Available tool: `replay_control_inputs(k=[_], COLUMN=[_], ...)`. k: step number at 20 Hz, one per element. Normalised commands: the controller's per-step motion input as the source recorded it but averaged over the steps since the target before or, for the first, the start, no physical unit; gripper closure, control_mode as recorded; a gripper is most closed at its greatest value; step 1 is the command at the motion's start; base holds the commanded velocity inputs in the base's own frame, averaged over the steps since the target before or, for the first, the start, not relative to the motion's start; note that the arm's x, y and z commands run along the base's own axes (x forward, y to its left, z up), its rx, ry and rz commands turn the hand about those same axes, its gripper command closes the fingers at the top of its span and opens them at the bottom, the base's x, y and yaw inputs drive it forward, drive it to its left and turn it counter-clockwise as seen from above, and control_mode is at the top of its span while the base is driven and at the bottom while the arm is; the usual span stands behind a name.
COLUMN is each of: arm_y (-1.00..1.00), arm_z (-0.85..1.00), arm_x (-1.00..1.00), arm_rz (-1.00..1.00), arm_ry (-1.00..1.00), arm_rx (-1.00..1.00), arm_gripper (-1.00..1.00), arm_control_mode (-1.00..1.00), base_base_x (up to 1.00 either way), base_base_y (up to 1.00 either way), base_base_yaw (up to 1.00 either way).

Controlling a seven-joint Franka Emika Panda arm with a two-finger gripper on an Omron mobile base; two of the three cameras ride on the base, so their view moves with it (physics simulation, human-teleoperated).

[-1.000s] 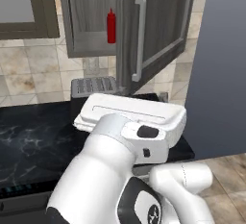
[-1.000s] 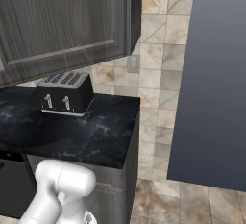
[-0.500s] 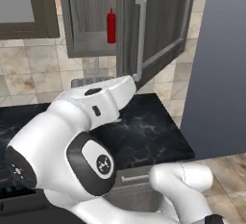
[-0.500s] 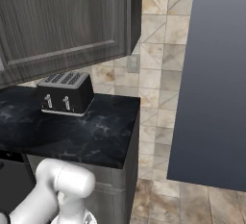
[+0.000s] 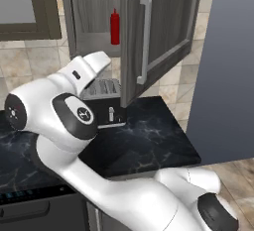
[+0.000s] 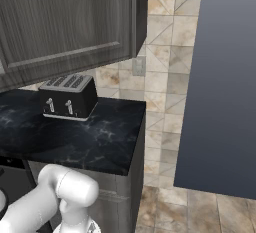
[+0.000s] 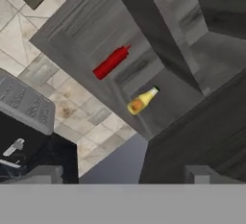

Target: Move the ketchup and mustard from the cabinet to the dining counter.

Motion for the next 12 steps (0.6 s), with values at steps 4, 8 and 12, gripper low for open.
replay_control_inputs(k=[4,8,12], arm_y=[0.00,-0.14,-0.17], arm_z=[-0.21,-0.21,-0.31], arm_x=[0.58,0.50,0.66], arm_rz=[0.06,0.03,0.02], arm_ry=[0.10,0.11,0.16], arm_rx=[-0.24,-0.19,-0.16], arm_gripper=[-1.00,-1.00,-1.00], arm_control_mode=[-1.00,-1.00,-1.00], base_base_x=[0.00,0.00,0.00], base_base_y=[0.00,0.00,0.00], base_base_yaw=[0.00,0.00,0.00])
